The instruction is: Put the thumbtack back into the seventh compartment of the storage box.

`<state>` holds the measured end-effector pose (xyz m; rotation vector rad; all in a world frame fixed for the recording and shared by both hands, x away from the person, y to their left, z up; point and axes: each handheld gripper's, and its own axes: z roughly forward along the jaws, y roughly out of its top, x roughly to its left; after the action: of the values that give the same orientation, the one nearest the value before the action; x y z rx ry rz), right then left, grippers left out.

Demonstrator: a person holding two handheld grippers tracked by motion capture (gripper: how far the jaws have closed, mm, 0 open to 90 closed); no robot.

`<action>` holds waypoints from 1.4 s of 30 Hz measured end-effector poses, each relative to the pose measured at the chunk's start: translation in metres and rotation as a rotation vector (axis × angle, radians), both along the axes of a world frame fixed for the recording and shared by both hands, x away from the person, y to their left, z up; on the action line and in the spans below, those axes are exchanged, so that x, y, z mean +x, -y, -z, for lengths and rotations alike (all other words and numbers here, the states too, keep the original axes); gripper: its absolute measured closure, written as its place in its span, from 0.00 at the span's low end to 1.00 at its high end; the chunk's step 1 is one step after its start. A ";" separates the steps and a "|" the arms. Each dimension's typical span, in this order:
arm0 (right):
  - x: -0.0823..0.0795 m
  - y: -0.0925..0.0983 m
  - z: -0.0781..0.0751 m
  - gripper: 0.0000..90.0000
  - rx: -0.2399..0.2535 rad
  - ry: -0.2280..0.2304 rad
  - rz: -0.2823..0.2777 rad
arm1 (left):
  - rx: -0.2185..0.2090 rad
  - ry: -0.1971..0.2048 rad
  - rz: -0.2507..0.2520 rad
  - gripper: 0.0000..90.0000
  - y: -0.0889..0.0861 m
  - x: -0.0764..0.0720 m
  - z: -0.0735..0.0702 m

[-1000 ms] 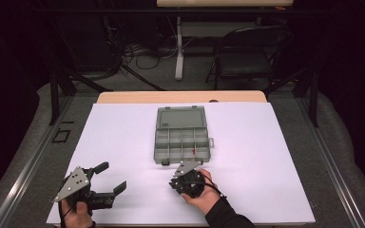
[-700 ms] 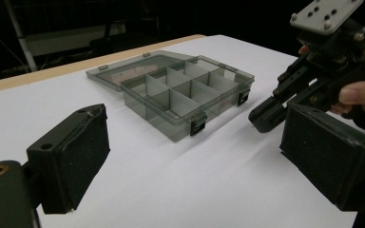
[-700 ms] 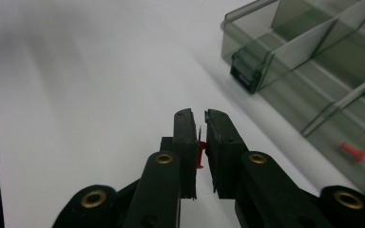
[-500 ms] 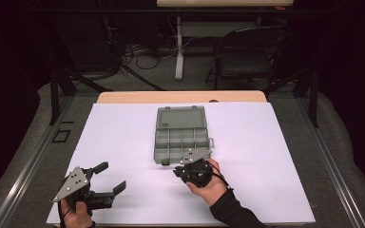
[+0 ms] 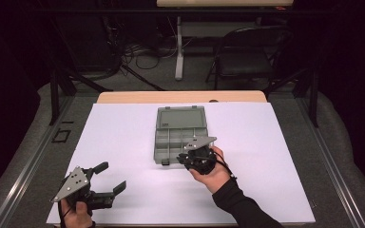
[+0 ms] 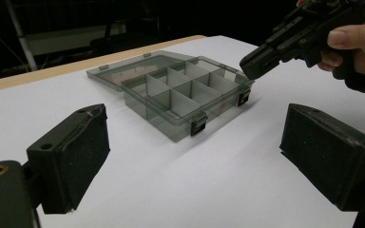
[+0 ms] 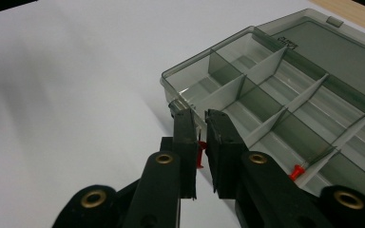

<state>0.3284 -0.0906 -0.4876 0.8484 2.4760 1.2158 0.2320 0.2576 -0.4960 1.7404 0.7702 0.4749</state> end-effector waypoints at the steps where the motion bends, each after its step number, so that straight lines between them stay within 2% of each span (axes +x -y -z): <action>1: 0.001 0.000 -0.001 0.92 0.001 0.000 0.005 | 0.000 0.000 0.000 0.10 0.000 0.000 0.000; 6: 0.010 0.002 -0.003 0.92 -0.007 0.002 0.022 | -0.002 0.000 0.002 0.10 0.000 0.000 0.000; 12: 0.021 0.007 -0.001 0.92 -0.002 -0.016 0.055 | -0.003 -0.001 0.004 0.10 0.001 0.001 0.000; 17: 0.034 0.011 0.007 0.92 -0.031 -0.038 0.093 | -0.002 -0.002 0.006 0.10 0.001 0.001 0.001; 26: 0.050 0.008 0.022 0.92 -0.060 -0.068 0.120 | -0.002 -0.004 0.005 0.10 0.001 0.001 0.001; 42: 0.058 0.006 0.031 0.90 -0.075 -0.087 0.133 | -0.003 -0.007 0.006 0.10 0.001 0.002 0.001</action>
<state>0.3860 -0.0971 -0.5189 1.0485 2.4702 1.0557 0.2336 0.2570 -0.4970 1.7419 0.7700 0.4640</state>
